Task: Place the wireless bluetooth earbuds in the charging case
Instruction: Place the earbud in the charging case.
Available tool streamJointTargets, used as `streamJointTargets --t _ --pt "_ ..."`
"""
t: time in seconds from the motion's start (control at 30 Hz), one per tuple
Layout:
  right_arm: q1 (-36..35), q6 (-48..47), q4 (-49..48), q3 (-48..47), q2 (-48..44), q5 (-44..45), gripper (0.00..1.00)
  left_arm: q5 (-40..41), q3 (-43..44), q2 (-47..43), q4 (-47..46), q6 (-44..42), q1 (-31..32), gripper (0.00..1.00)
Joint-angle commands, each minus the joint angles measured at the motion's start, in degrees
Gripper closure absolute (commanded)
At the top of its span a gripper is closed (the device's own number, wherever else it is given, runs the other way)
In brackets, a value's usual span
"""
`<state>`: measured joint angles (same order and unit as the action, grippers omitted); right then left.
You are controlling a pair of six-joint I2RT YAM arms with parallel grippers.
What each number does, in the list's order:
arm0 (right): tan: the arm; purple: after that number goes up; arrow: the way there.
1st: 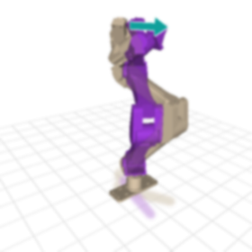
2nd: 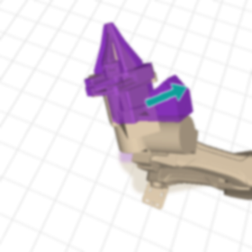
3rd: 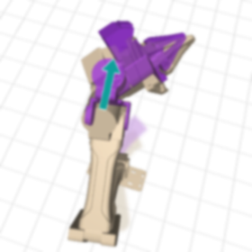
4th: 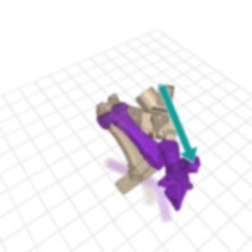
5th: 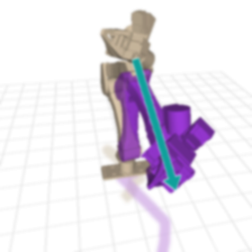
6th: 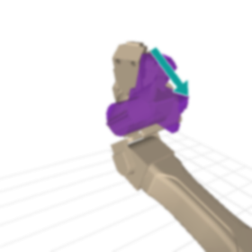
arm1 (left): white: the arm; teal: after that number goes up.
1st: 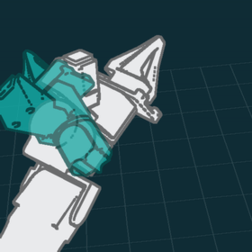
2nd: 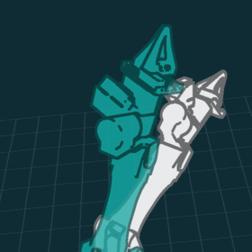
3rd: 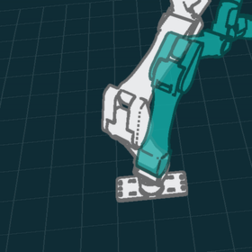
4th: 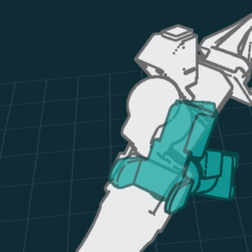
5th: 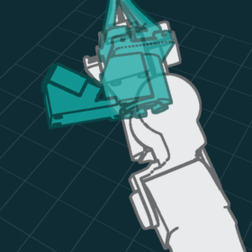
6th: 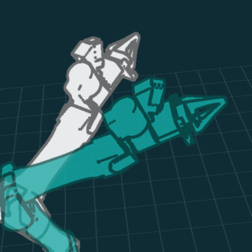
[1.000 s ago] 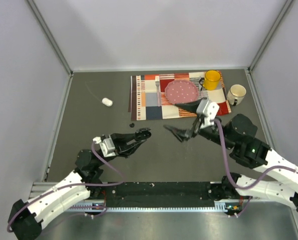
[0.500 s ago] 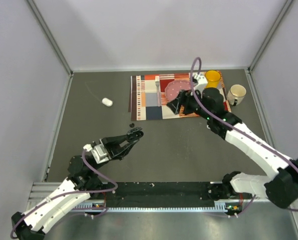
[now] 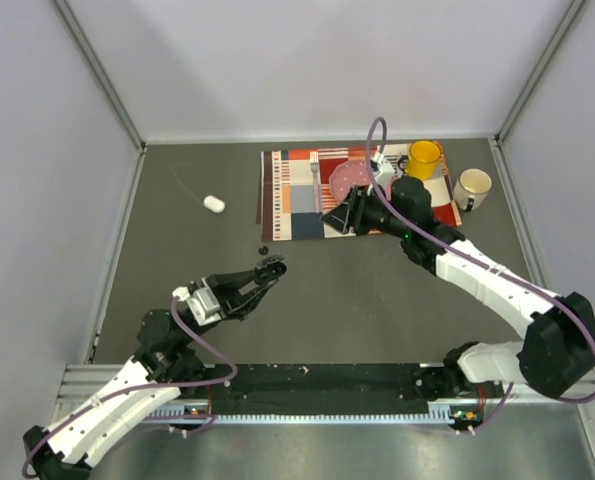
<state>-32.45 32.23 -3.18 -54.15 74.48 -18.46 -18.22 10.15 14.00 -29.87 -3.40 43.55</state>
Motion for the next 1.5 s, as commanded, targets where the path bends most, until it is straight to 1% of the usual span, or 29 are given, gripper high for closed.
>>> streamJointTargets --t 0.0,0.03,0.07,0.1,0.13,0.17,0.23,0.27,0.33,0.43,0.47,0.6,0.83,1.07,1.37,1.47 --pt "-0.86 -0.84 -7.98 1.41 -6.7 -6.15 0.56 2.31 1.36 -0.03 -0.45 -1.08 -0.04 1.0" --pt "-2.87 -1.98 -7.81 1.5 -9.15 -6.15 0.58 2.74 1.36 0.15 -0.45 -1.08 0.04 1.0" --pt "-4.1 -4.6 -7.2 1.24 -10.31 -6.06 0.62 2.66 1.36 0.5 -0.54 -1.08 0.04 1.0" --pt "-5.77 -6.37 -6.15 0.63 -11.19 -6.24 0.63 2.57 1.27 1.29 -1.15 -1.08 -0.04 1.0" --pt "-9.01 -8.04 -3.44 -0.94 -11.72 -6.07 0.64 2.49 1.27 1.64 -1.51 -0.91 0.04 1.0" --pt "-10.86 -11.19 -2.54 -1.74 -12.51 -6.32 0.64 2.4 1.27 2.08 -1.86 -0.82 0.04 1.0" --pt "-13.68 -13.41 -0.35 -3.67 -12.69 -7.03 0.65 1.96 1.36 3.31 -2.91 -0.56 -0.04 1.0" --pt "-16.31 -15.25 0.01 -4.12 -12.69 -7.12 0.65 1.7 1.36 3.75 -3.18 -0.47 0.04 1.0" --pt "-18.34 -17.19 0.45 -4.99 -12.17 -6.94 0.65 1.34 1.36 4.37 -3.97 -0.12 0.04 1.0" --pt "-21.25 -20.53 3.08 -7.1 -10.23 -7.2 0.65 1.17 1.36 4.72 -4.32 0.15 0.04 1.0" --pt "-22.65 -22.37 5.35 -7.81 -9.53 -7.12 0.65 1.25 1.27 4.63 -4.32 0.15 0.04 1.0" --pt "-25.55 -26.16 7.66 -9.57 -7.42 -7.56 0.65 1.17 1.36 4.02 -3.8 0.23 0.04 1.0" --pt "-26.7 -29.94 7.49 -9.92 -7.07 -8.08 0.65 0.38 1.62 3.93 -3.62 0.58 -0.04 1.0" --pt "-27.76 -36.34 6.96 -10.1 -7.59 -7.82 0.64 -1.38 2.33 6.12 -3.53 0.76 -0.04 1.0" --pt "-28.99 -42.42 5.29 -9.66 -7.24 -7.21 0.64 -2.88 2.86 7.88 -4.41 1.11 0.04 1.0" --pt "-28.99 -43.3 5.38 -9.66 -6.72 -7.73 0.67 -3.32 2.86 7.88 -4.67 1.2 0.04 1.0"
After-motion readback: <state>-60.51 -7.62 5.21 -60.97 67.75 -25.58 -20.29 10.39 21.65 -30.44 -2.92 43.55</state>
